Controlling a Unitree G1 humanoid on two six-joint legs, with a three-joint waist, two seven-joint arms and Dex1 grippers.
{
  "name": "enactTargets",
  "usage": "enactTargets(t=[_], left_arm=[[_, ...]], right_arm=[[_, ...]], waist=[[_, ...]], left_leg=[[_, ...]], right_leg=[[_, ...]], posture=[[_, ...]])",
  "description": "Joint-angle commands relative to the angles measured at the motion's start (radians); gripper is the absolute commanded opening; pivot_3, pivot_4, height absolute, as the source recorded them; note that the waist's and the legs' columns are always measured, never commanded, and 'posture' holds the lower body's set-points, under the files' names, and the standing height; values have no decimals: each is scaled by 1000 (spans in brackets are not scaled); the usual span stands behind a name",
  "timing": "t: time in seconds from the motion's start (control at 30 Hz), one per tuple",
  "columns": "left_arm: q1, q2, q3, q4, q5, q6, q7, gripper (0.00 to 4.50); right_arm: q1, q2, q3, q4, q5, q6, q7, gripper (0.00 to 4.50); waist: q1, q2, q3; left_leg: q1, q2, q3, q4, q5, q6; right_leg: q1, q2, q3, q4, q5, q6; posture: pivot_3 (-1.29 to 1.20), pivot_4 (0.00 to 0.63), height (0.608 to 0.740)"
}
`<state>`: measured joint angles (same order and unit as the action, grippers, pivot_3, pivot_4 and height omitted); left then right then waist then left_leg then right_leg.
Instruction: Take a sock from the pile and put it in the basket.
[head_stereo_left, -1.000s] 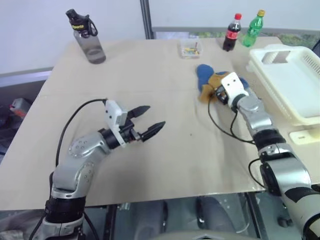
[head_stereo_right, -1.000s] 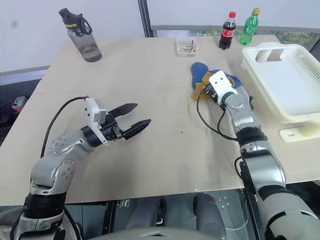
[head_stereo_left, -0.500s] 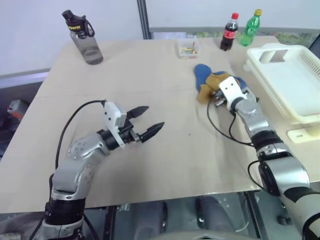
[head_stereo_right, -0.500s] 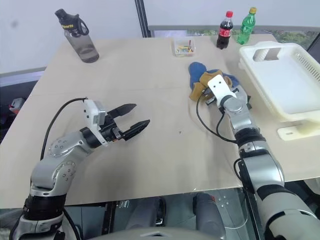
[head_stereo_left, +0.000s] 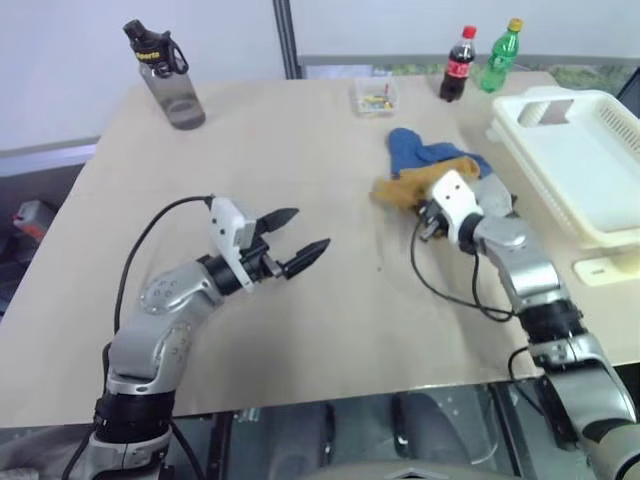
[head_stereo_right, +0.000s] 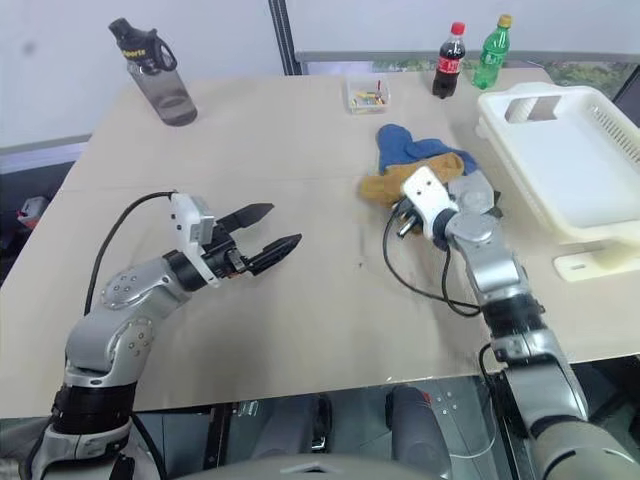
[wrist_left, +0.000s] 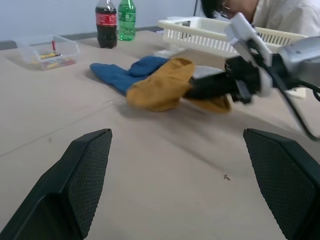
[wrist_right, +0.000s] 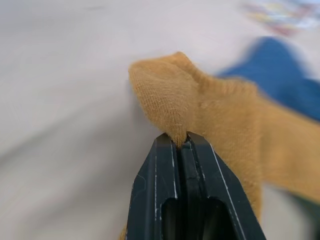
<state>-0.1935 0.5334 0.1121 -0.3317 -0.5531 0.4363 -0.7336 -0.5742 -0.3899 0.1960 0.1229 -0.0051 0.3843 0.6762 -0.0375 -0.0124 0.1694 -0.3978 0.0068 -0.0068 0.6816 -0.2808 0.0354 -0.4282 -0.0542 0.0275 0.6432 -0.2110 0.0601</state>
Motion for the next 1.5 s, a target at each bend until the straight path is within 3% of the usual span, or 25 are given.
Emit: enactTargets(t=[0.03, 0.17, 0.33, 0.37, 0.43, 0.53, 0.73, 0.87, 1.03, 1.07, 1.17, 1.43, 1.5], left_arm=[[-9, 14, 21, 0, -5, -2, -4, 4500], [4, 35, 28, 1, -21, 24, -22, 4500], [56, 83, 25, -6, -51, 69, -82, 4500], [65, 91, 21, -3, -53, 76, -91, 4500], [81, 108, 0, 9, -36, 77, -115, 4500], [94, 126, -43, 40, 6, 86, -128, 4500], [74, 109, -113, 122, 55, 121, -110, 4500], [6, 60, -183, 181, 118, 113, -84, 4500], [-39, 16, -213, 213, 134, 138, -77, 4500], [-43, 13, -221, 212, 126, 150, -92, 4108], [-59, 8, -244, 222, 133, 157, -115, 3527], [-68, -39, -223, 237, 107, 170, -116, 47], [-60, -48, -173, 231, 56, 211, -112, 47]], right_arm=[[68, -8, 84, -152, 5, -71, 77, 17], [158, -43, 169, -266, -6, -131, 152, 17], [214, -130, 141, -419, 95, -46, 268, 17], [221, -139, 131, -438, 107, -33, 267, 672], [247, -177, 127, -479, 119, -16, 284, 1417], [284, -195, 105, -529, 111, -40, 254, 2898], [398, -236, -9, -691, 192, 19, 221, 2898], [571, -279, -164, -800, 242, 89, 173, 2898], [743, -308, -256, -871, 229, 61, 140, 2898], [764, -308, -270, -881, 225, 55, 132, 3015], [805, -308, -290, -903, 217, 49, 110, 3015], [821, -307, -270, -914, 195, 20, 70, 3015], [818, -310, -265, -912, 191, 13, 66, 3015]], waist=[[1, 0, 0], [2, 0, 0], [5, 0, 0], [6, 0, 0], [8, 0, 0], [14, 0, 0], [28, -1, 0], [53, -1, -1], [51, 0, -1], [49, -1, -1], [46, 0, -1], [49, -1, -2], [49, -1, -2]], left_leg=[[0, 0, 0, 0, 0, 0], [0, 0, -1, 0, 0, 0], [0, 0, -1, 2, 0, 0], [0, 0, -1, 2, 0, 0], [0, 0, -2, 2, 0, 0], [0, 0, -2, 2, 0, 0], [0, 0, -1, 2, 0, 0], [2, -1, -4, 3, 0, 0], [8, -1, -4, 4, 0, 0], [9, -1, -3, 4, 0, 0], [14, 0, -1, 3, 0, 0], [14, 0, -1, 3, 0, 0], [14, 0, -1, 3, 0, 0]], right_leg=[[0, 0, 0, 0, 0, 0], [0, 0, -1, 0, 0, 0], [1, 0, -1, 0, 0, 0], [1, 0, -1, 0, 0, 0], [1, 0, -2, 0, 0, 0], [1, 0, -2, 0, 0, 0], [2, 1, -2, 0, 0, 0], [6, 0, -5, -1, 0, 0], [12, 0, -4, -2, -1, -1], [13, 0, -4, -2, -2, -1], [17, 1, -2, -2, -5, -1], [17, 1, -2, -2, -3, -2], [17, 1, -2, -2, -3, -2]], posture=[[0, 150, 740], [0, 150, 740], [0, 150, 740], [0, 150, 740], [0, 150, 740], [0, 150, 740], [0, 150, 740], [0, 150, 740], [0, 150, 740], [0, 150, 740], [0, 150, 740], [0, 150, 740], [0, 150, 740]])
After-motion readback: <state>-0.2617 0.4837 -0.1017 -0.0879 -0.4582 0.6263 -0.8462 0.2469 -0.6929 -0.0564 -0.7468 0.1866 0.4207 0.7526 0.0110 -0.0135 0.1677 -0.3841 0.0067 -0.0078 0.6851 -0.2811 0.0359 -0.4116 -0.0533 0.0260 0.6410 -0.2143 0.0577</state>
